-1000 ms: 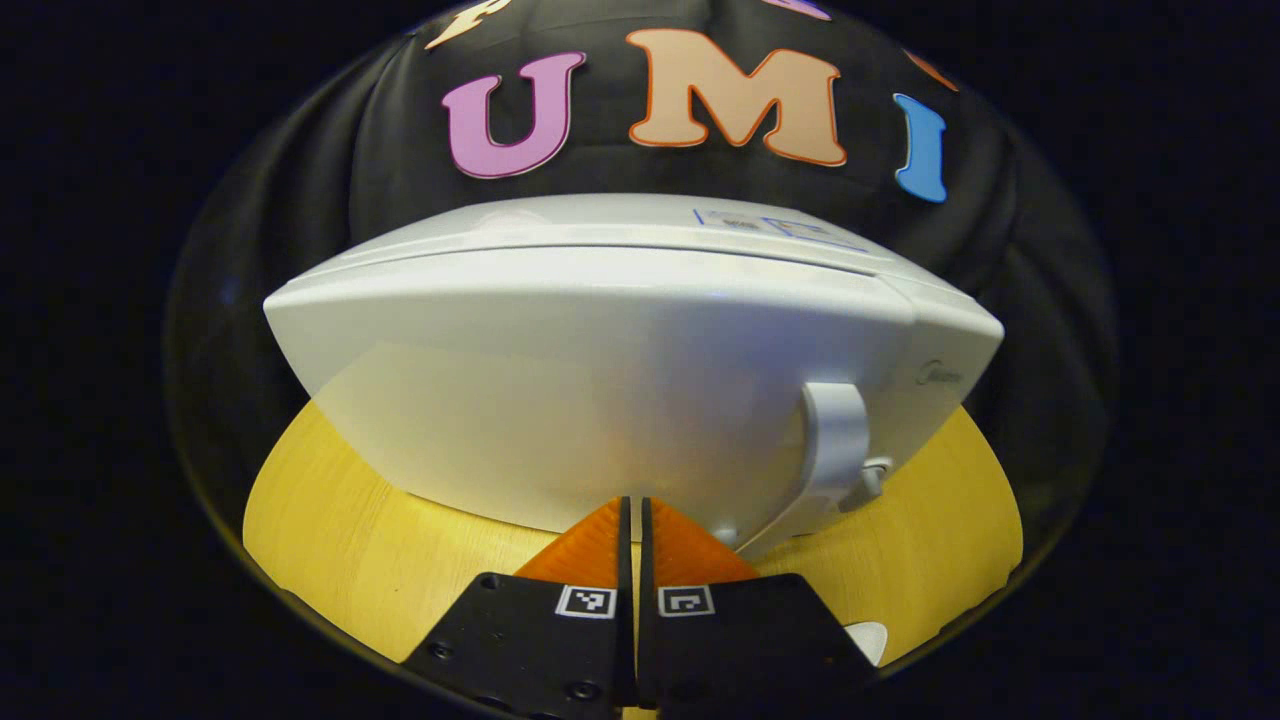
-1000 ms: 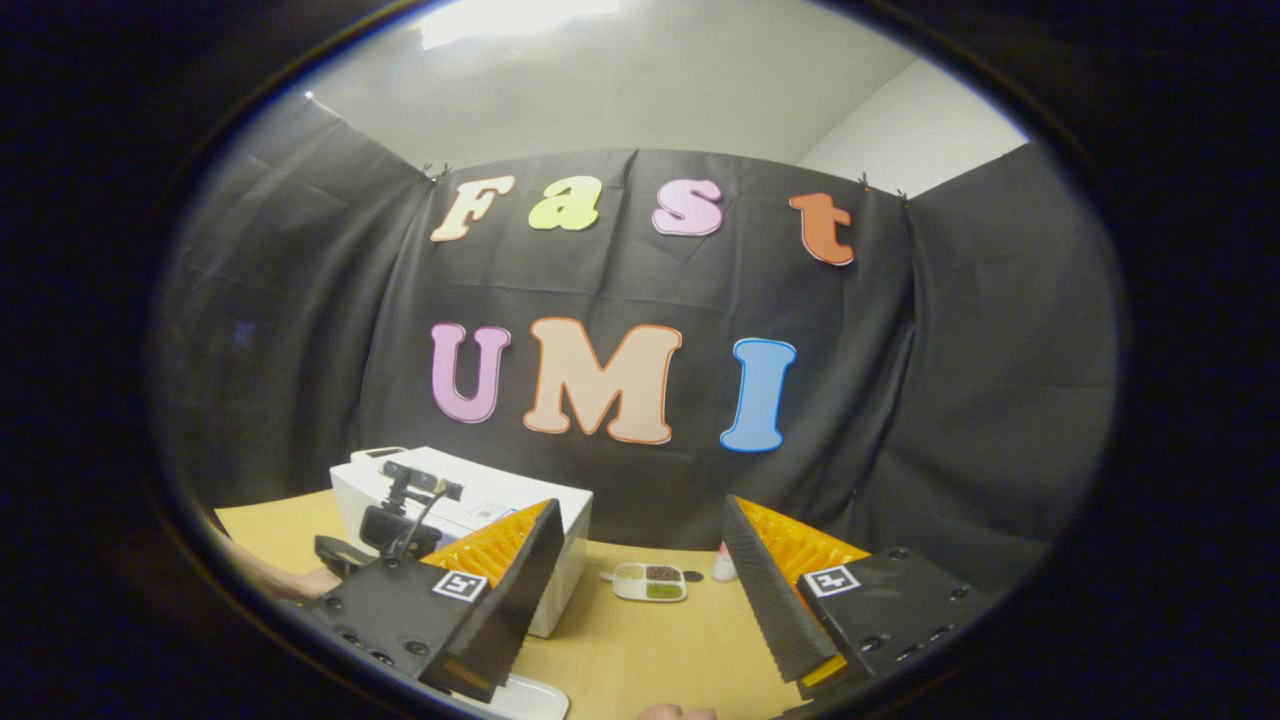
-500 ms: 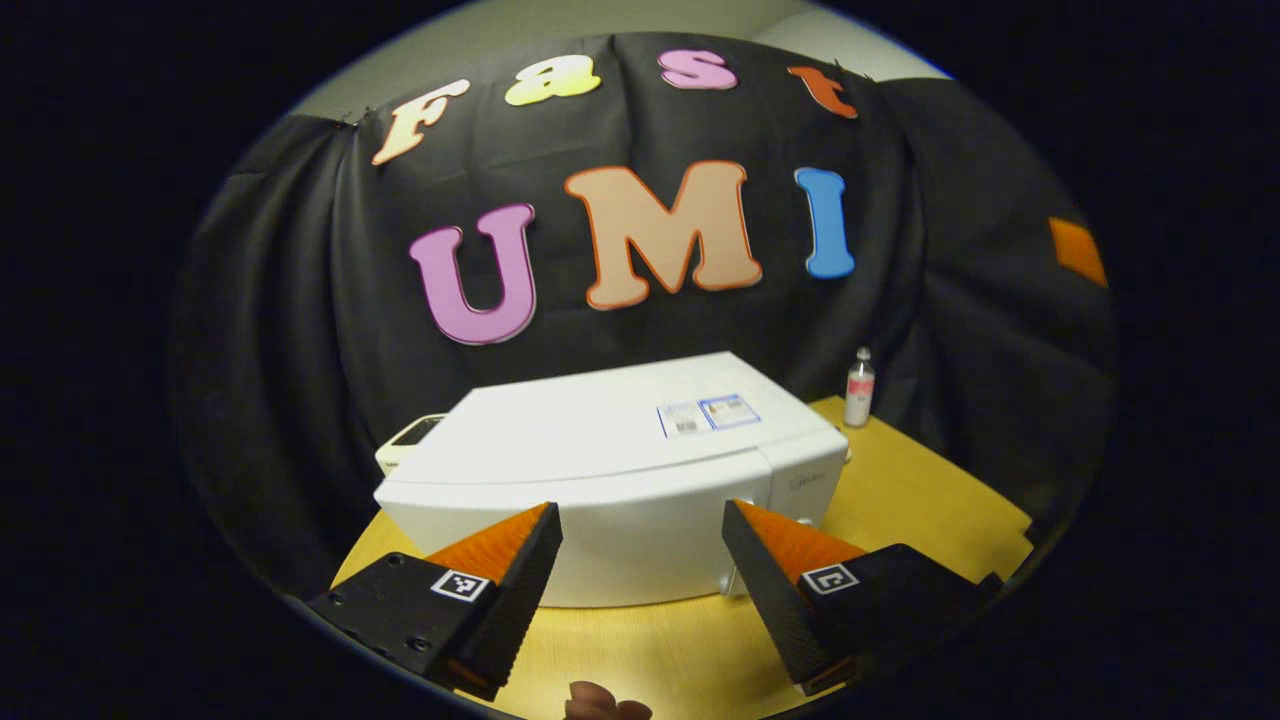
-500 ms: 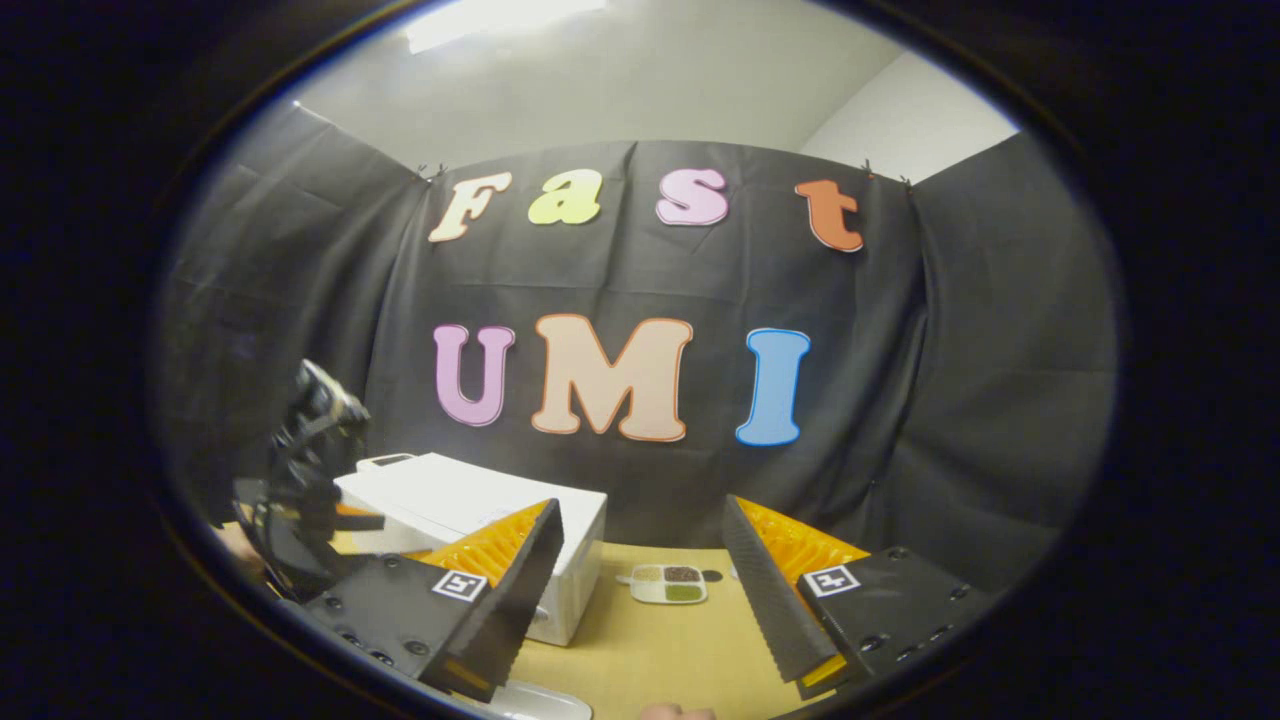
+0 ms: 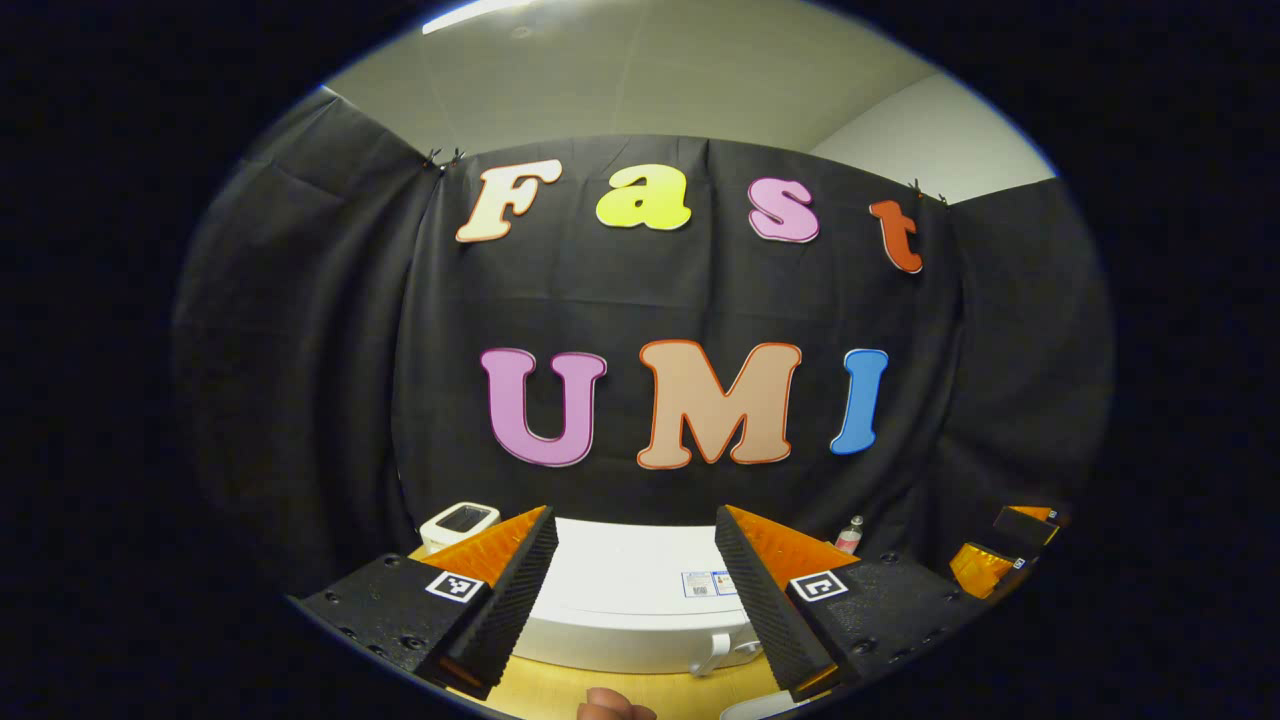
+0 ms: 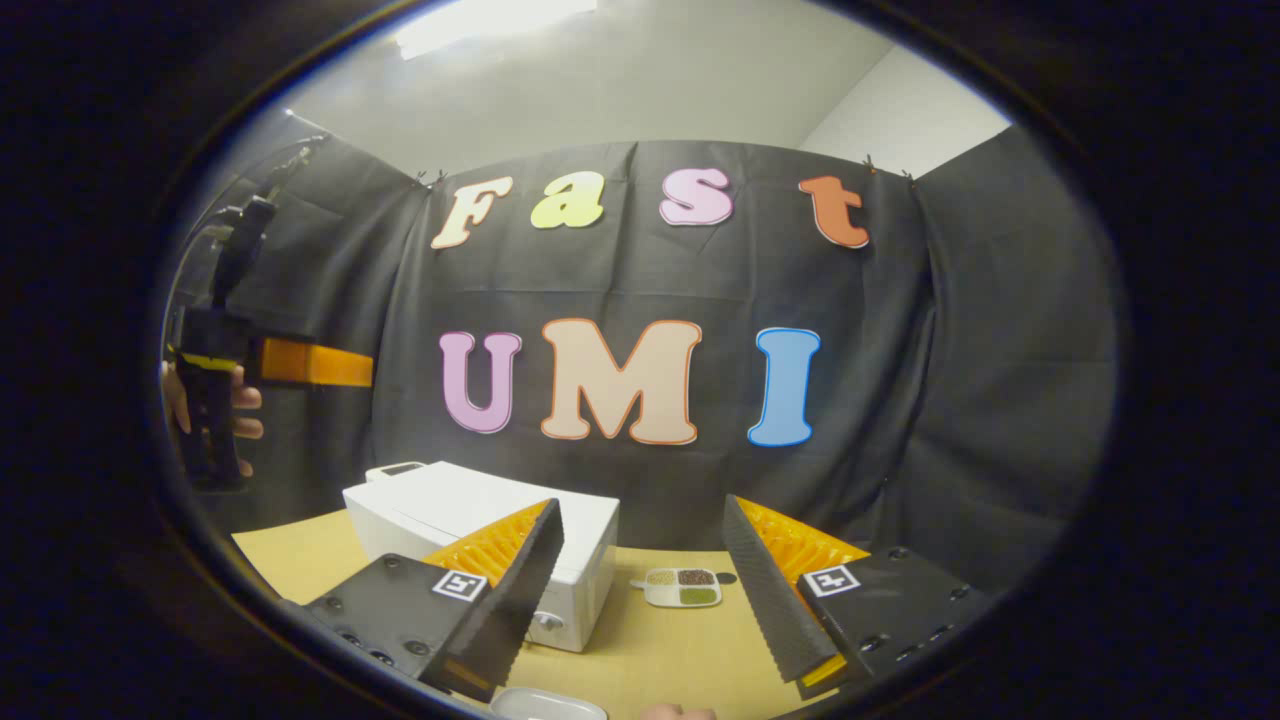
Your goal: Open the microwave oven with the left hand, put the food in, and close the microwave oven.
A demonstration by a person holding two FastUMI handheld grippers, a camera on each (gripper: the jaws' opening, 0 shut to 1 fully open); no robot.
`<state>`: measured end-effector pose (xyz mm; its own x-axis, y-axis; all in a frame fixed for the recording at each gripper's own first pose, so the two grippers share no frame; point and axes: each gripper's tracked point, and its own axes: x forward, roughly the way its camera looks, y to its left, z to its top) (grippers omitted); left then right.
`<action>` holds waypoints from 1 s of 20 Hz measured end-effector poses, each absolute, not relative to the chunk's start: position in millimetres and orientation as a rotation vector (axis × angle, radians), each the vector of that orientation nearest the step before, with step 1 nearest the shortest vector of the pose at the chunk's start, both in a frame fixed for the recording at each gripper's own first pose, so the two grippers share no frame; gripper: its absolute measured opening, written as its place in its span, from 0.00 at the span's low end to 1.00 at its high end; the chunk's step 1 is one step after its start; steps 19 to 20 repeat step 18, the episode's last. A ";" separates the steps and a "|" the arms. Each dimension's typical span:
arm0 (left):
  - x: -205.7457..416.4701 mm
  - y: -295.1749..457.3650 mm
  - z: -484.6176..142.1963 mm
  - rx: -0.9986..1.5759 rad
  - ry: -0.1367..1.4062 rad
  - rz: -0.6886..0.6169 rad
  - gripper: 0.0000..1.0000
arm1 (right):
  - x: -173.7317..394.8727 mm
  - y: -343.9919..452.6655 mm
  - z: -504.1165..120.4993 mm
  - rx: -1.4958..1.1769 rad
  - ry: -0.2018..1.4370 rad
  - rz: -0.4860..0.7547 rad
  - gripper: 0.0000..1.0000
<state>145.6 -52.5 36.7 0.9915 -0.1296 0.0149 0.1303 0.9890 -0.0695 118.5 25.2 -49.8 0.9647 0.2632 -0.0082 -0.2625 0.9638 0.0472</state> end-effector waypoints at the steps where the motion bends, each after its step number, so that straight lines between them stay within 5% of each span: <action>1: 140.9 -58.8 46.9 -0.053 -0.035 -0.146 0.95 | 118.3 24.0 -46.3 0.044 0.008 0.263 0.94; 7: 114.6 -93.4 52.0 -0.025 -0.043 -0.233 0.95 | 112.4 17.5 -24.5 0.080 -0.003 0.268 0.98; 20: 101.3 -89.9 47.5 0.004 -0.036 -0.211 0.95 | 100.5 22.8 -36.3 0.011 0.007 0.300 0.94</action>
